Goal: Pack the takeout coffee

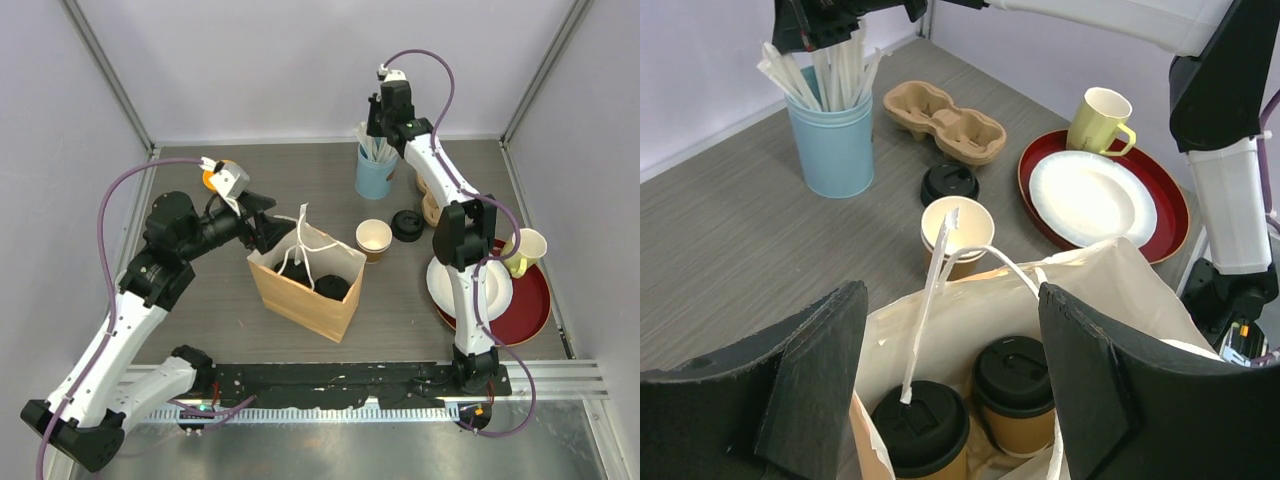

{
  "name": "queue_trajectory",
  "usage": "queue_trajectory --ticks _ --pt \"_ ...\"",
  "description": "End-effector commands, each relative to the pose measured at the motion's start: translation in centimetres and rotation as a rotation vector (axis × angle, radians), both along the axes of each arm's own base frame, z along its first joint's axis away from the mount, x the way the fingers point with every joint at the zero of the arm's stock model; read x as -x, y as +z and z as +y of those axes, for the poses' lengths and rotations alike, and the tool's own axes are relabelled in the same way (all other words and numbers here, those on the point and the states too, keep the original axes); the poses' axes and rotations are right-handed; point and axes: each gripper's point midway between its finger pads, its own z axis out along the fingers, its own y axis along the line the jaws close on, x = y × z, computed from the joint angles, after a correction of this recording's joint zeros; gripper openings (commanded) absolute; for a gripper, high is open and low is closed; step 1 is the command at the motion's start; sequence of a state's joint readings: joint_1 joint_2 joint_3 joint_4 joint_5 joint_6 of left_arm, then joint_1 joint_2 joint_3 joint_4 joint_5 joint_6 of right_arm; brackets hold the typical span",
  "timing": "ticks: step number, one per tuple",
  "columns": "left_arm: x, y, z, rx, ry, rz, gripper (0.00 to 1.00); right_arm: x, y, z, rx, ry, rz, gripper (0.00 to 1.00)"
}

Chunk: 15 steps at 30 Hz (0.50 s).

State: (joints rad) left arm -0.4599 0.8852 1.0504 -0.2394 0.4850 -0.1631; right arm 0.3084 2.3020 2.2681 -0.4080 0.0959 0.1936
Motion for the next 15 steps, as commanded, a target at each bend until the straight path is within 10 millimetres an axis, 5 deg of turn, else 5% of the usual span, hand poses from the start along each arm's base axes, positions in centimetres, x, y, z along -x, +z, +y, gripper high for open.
queue_trajectory --ticks 1,10,15 --pt "0.2 2.4 0.6 0.012 0.019 -0.067 0.73 0.8 7.6 -0.6 -0.006 0.004 -0.158 0.08" --pt "0.2 2.8 0.4 0.014 0.011 -0.076 0.76 3.1 10.1 -1.6 0.044 0.015 -0.180 0.13" --pt "0.3 3.0 0.5 0.018 0.011 -0.082 0.77 3.7 11.7 -1.4 0.036 0.042 -0.209 0.01"
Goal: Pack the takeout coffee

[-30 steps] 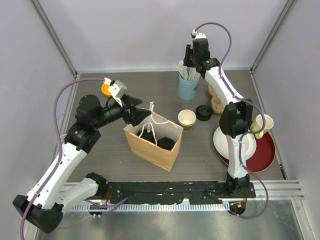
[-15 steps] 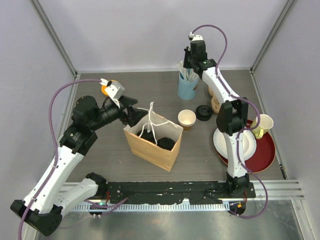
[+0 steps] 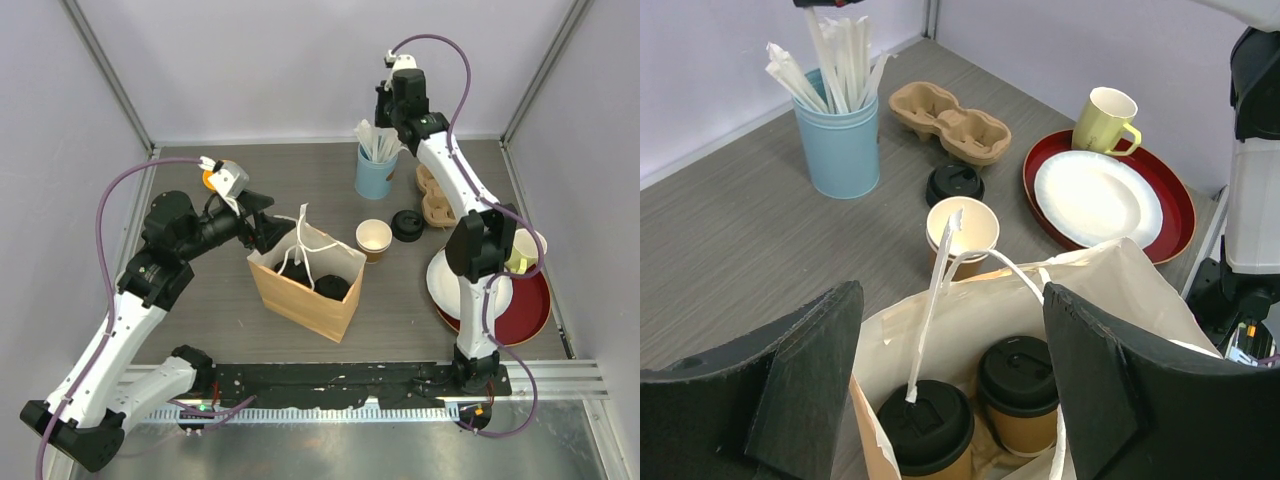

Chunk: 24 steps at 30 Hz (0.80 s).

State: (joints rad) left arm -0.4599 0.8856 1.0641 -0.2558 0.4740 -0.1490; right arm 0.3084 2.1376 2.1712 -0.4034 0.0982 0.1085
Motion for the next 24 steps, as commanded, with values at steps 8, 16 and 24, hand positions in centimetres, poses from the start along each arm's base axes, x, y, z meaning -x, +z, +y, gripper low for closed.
queue_trajectory --ticks 8,16,24 --pt "0.1 3.3 0.5 0.027 0.018 -0.074 0.78 1.8 11.0 -0.6 -0.005 0.025 -0.235 0.01" --pt "0.0 3.9 0.9 0.015 0.040 -0.084 0.78 3.9 16.1 -0.3 -0.074 0.060 -0.316 0.01" --pt "-2.1 4.4 3.0 -0.031 0.191 -0.069 0.79 14.5 32.0 -0.1 -0.370 0.198 -0.584 0.01"
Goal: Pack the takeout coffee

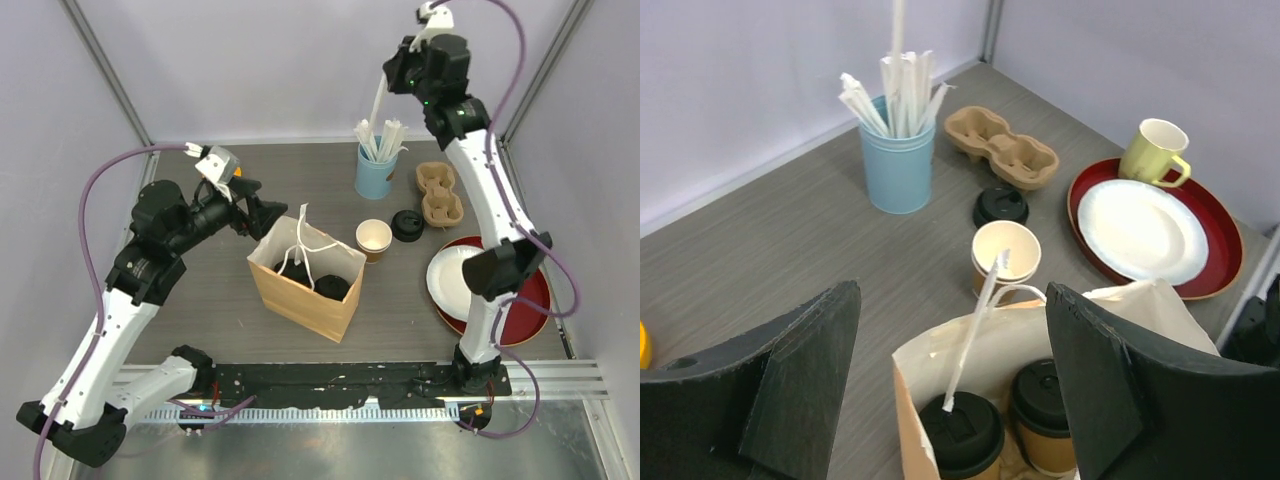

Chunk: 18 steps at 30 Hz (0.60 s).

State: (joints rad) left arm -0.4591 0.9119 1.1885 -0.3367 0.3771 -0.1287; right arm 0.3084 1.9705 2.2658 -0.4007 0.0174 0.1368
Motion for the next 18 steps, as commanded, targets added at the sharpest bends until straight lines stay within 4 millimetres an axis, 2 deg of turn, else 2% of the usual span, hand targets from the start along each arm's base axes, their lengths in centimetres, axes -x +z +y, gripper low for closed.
queue_trajectory --ticks 1,2,3,4,7,8,12,14,15,16,17,18 --pt "-1.2 1.5 1.8 -0.021 0.103 -0.036 0.79 12.2 18.8 0.3 -0.267 0.201 -0.357 0.01" --pt "-1.3 1.5 1.9 -0.024 0.106 -0.034 0.79 14.7 20.3 0.6 -0.336 0.255 -0.357 0.01" --pt "-1.3 1.7 2.1 -0.024 0.110 -0.030 0.79 15.5 19.9 1.3 -0.362 0.306 -0.331 0.01" --pt "-1.3 1.7 2.2 -0.026 0.116 -0.030 0.79 17.7 19.7 3.0 -0.379 0.445 -0.292 0.01" --pt "-1.3 1.6 2.0 -0.033 0.107 -0.010 0.78 21.9 18.6 4.9 -0.461 0.625 -0.139 0.01" --pt "-1.4 1.5 1.8 -0.037 0.095 -0.005 0.75 23.7 18.2 5.4 -0.454 0.697 -0.097 0.01" --pt "-0.2 1.2 0.2 -0.041 -0.025 0.020 0.64 28.4 16.6 4.9 -0.459 0.740 0.038 0.01" --pt "-0.2 1.1 -0.2 -0.026 -0.045 0.046 0.62 29.9 15.8 5.4 -0.480 0.751 0.065 0.01" --pt "-0.4 1.0 -0.4 -0.018 -0.047 0.062 0.62 29.0 13.4 6.0 -0.494 0.707 0.100 0.01" --pt "-0.5 1.2 -0.6 -0.011 -0.049 0.064 0.62 32.2 13.7 6.8 -0.502 0.755 0.074 0.01" --pt "-0.6 1.3 -0.7 -0.007 -0.050 0.065 0.62 33.1 13.1 7.1 -0.513 0.754 0.065 0.01" --pt "-0.7 1.5 -0.7 -0.005 -0.050 0.063 0.62 32.1 10.1 8.1 -0.529 0.715 0.093 0.01"
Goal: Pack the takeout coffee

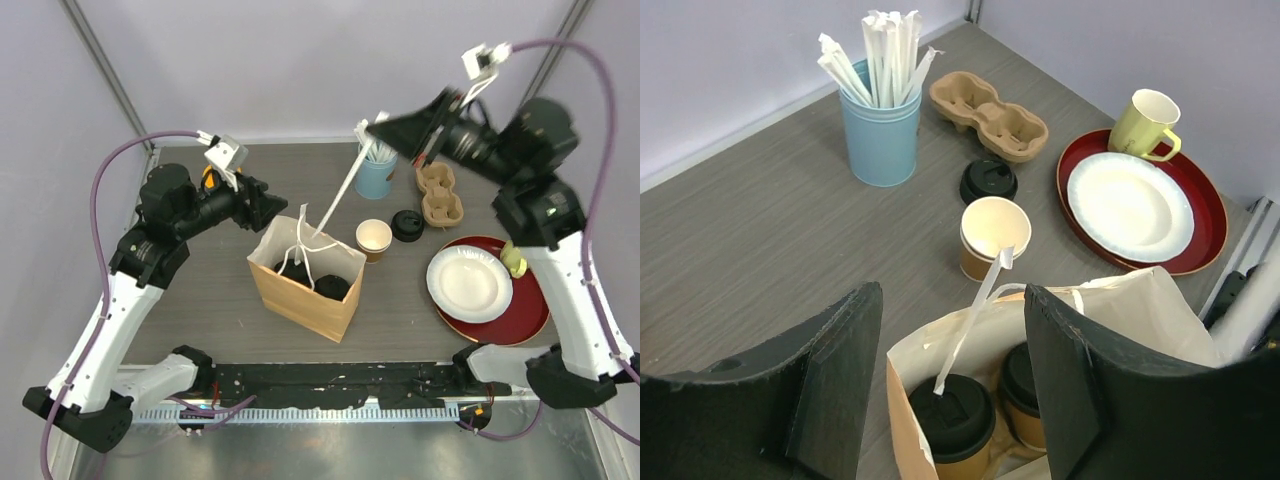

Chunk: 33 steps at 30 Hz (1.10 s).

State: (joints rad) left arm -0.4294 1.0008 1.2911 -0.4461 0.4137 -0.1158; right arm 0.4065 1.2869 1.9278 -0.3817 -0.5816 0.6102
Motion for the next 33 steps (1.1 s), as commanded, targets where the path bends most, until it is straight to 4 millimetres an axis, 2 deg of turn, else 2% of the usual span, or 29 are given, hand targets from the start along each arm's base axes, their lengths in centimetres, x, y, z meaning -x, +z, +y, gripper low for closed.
queue_trajectory --ticks 1,2,4,5,7,12,15,17,18,19,20,22,23,24,25,27,30,33 --pt "0.3 2.0 -0.6 0.042 -0.038 -0.016 0.62 2.1 -6.5 2.7 -0.020 0.031 0.138 0.01" --pt "0.3 2.0 -0.6 0.039 -0.037 -0.017 0.62 2.5 -8.7 3.8 0.006 0.042 0.173 0.01" --pt "0.3 2.1 -0.5 0.035 -0.036 -0.017 0.62 2.4 -10.2 4.3 0.031 0.022 0.180 0.01" --pt "0.4 2.1 -0.5 0.034 -0.039 -0.017 0.62 3.0 -11.4 5.2 0.069 0.043 0.176 0.01" --pt "0.5 2.1 -0.4 0.030 -0.037 -0.019 0.62 2.5 -12.4 5.6 0.108 0.003 0.155 0.01" --pt "0.7 2.1 0.0 0.018 -0.025 -0.024 0.63 1.3 -10.8 4.8 0.098 -0.081 0.040 0.01" --pt "0.8 2.2 0.1 0.012 -0.023 -0.028 0.63 2.2 -9.4 5.2 0.085 -0.014 0.023 0.01" --pt "0.8 2.2 0.1 0.011 -0.026 -0.029 0.63 3.9 -9.7 5.4 0.137 0.071 0.058 0.01" --pt "0.9 2.1 0.0 0.011 -0.027 -0.028 0.63 3.8 -10.4 5.2 0.196 0.066 0.058 0.01" --pt "0.9 2.2 0.0 0.012 -0.029 -0.031 0.63 3.8 -10.8 4.5 0.241 0.043 0.070 0.01" --pt "0.9 2.3 0.0 0.014 -0.030 -0.033 0.63 3.7 -11.2 2.7 0.301 -0.034 0.101 0.01" --pt "0.9 2.1 -0.1 0.015 -0.034 -0.028 0.63 4.0 -10.1 0.3 0.328 -0.122 0.026 0.01" --pt "0.9 2.0 -0.2 0.019 -0.040 -0.026 0.63 3.5 -9.3 -0.6 0.306 -0.186 0.003 0.01" --pt "0.8 1.9 -0.3 0.020 -0.043 -0.020 0.63 3.4 -8.8 -0.8 0.284 -0.199 -0.007 0.01" --pt "0.8 1.9 -0.4 0.023 -0.045 -0.018 0.63 3.3 -8.2 -0.7 0.255 -0.202 -0.022 0.01" --pt "0.7 2.0 -0.5 0.028 -0.049 -0.022 0.63 3.2 -8.7 0.5 0.244 -0.157 -0.005 0.01" --pt "0.5 2.3 -0.5 0.030 -0.045 -0.031 0.63 3.0 -10.5 2.7 0.175 -0.083 0.078 0.01" --pt "0.6 2.5 -0.2 0.022 -0.036 -0.041 0.63 1.9 -12.3 3.1 0.123 -0.121 0.098 0.01"
